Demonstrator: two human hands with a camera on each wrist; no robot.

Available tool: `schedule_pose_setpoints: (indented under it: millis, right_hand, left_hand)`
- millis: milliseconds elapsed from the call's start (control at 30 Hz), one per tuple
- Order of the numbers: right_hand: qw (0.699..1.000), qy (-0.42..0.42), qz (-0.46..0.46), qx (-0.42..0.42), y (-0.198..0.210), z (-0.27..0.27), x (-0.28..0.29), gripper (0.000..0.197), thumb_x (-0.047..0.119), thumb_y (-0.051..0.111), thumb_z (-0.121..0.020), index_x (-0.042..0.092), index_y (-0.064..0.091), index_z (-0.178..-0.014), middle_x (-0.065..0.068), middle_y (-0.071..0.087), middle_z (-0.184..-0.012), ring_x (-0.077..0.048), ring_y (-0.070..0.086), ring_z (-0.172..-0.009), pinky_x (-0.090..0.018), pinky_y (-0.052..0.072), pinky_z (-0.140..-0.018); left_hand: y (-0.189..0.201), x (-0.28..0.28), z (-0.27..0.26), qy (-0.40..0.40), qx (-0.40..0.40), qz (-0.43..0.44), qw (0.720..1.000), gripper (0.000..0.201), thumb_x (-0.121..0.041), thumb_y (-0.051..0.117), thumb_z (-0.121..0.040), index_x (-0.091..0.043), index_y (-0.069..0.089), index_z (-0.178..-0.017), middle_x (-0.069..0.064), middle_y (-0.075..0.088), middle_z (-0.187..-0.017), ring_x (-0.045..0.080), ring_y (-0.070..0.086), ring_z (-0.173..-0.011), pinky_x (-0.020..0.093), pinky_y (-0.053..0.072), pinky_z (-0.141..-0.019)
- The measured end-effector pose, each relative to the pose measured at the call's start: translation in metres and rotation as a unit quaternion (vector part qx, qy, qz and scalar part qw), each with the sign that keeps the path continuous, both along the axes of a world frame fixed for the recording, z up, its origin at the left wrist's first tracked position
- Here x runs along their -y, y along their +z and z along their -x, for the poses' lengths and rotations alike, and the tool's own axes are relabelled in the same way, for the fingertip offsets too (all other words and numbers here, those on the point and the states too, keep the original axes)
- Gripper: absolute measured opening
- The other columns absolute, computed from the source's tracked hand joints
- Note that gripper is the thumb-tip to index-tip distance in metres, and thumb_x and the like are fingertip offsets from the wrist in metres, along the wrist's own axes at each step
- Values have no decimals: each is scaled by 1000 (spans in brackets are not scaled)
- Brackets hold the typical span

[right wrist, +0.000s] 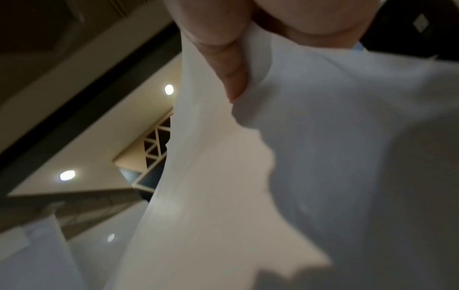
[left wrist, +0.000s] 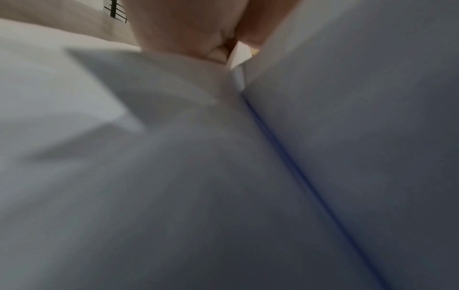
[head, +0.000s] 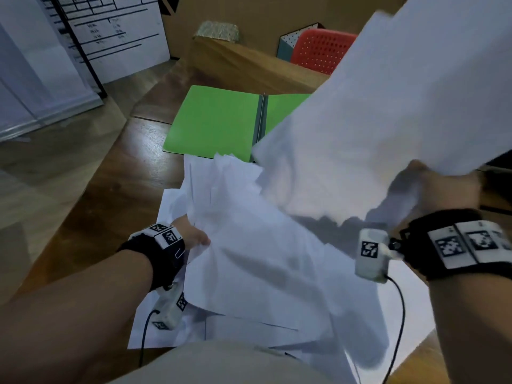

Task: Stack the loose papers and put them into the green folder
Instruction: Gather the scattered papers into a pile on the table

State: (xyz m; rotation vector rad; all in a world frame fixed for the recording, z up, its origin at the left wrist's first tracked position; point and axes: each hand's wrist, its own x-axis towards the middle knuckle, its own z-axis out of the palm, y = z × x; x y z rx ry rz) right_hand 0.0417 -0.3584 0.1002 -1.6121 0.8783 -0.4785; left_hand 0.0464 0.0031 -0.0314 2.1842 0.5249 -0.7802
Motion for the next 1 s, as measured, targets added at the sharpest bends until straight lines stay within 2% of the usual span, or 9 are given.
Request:
schedule_pose_setpoints:
  millis: [67,133,267,367,500,633,733,833,1000]
  right_hand:
    - [995,58,8,-80,-19,1,-17,51,21,62,-86,-2,47,-129,-16,57,-125,-25,57,-112,-29,47,-85]
    - [979,140,45,-138,-48,3,-38,38,11,63,-83,-7,57,-116,-11,61,-110,-19,58,-99,-10,47,-70]
    - [950,221,46,-214,-109,11,-61,48,12,69,-60,-1,62,-106,-17,67,-99,-30,64,-92,-33,52,-72]
    - [913,288,78,-279,-131,14,-73,32,4,58,-78,-1,54,-110,-16,63,-97,-29,59,-92,-28,41,-69]
    - [882,364,90,-285,-124,16,-82,15,2,50,-80,1,58,-93,-18,59,-89,-28,53,-80,-35,45,-68]
    - [889,251,123,-363,-111,24,-25,54,24,66,-79,13,52,-130,-16,56,-125,-35,54,-115,-36,44,-96]
    - [855,93,126,-494,-111,52,30,81,39,73,-61,14,42,-131,-21,49,-126,-42,55,-104,-46,49,-90]
    - [846,84,74,-521,-123,69,47,102,32,83,-50,7,33,-135,-26,47,-129,-46,56,-100,-56,49,-86]
    - [904,67,95,-412,-101,64,29,93,17,75,-74,32,17,-145,-14,17,-151,-46,38,-127,-55,42,-94]
  left_hand:
    - [-2,-3,0,-6,-9,6,1000,45,-5,74,-69,-2,59,-112,13,63,-105,27,57,-92,28,42,-77]
    - [1,-3,2,7,-3,42,999,40,-9,74,-67,-1,61,-104,10,63,-99,30,60,-97,29,44,-79]
    - [2,-1,4,75,20,163,984,60,-39,76,-65,-15,59,-118,10,62,-123,31,57,-114,46,40,-105]
    - [1,2,4,71,46,127,988,55,-38,68,-79,-15,53,-126,6,59,-123,28,54,-117,34,38,-98]
    - [-2,0,1,25,46,80,995,75,-43,77,-51,-16,59,-118,6,66,-115,29,61,-107,37,46,-93]
    - [0,0,0,-15,36,33,999,71,-37,80,-57,-16,57,-121,7,65,-120,27,59,-110,39,44,-99]
    - [2,4,2,-32,34,-4,999,58,-25,72,-75,-14,50,-127,8,59,-127,29,54,-116,30,41,-94]
    - [1,4,3,-42,47,-12,998,61,-24,71,-77,-14,45,-131,9,55,-131,29,52,-119,34,40,-100]
    - [-1,4,2,-43,46,-19,998,63,-23,73,-74,-15,46,-130,11,57,-129,30,53,-117,41,42,-102]
